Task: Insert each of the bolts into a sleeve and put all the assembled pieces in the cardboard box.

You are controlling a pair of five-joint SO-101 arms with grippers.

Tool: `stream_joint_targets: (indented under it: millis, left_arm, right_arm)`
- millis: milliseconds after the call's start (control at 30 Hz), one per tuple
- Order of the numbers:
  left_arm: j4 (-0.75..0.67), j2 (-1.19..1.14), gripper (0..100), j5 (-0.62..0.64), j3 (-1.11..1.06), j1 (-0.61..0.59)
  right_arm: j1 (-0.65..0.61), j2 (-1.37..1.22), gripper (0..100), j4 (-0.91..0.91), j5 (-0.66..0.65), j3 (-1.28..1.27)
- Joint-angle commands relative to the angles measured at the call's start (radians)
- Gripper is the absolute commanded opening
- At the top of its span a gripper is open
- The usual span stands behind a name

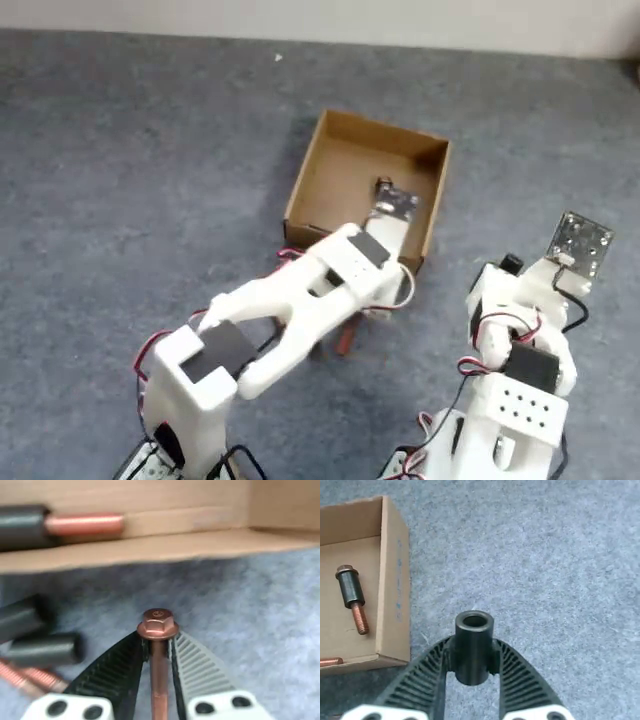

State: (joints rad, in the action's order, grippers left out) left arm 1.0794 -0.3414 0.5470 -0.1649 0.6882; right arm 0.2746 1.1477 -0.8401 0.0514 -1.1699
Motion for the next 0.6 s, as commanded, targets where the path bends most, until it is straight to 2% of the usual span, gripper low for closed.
stream_joint_targets:
  millis: [0,133,400,567]
  left_arm:
    - [0.057,0.179,0,-0.084,0.007,-0.016]
    - [0.055,0.314,0,-0.161,-0.084,-0.015]
    - [0.049,0.644,0,-0.296,-0.263,-0.039]
    - [-0.089,0.878,0,-0.298,-0.421,-0.154]
  right_arm:
    - [0.008,0.027,0.7,0.030,-0.012,0.015]
    - [-0.012,0.027,0.7,0.028,-0.017,0.015]
    - [-0.157,0.027,0.6,-0.025,-0.074,0.021]
    - [-0.272,0.027,0.6,-0.048,-0.080,0.022]
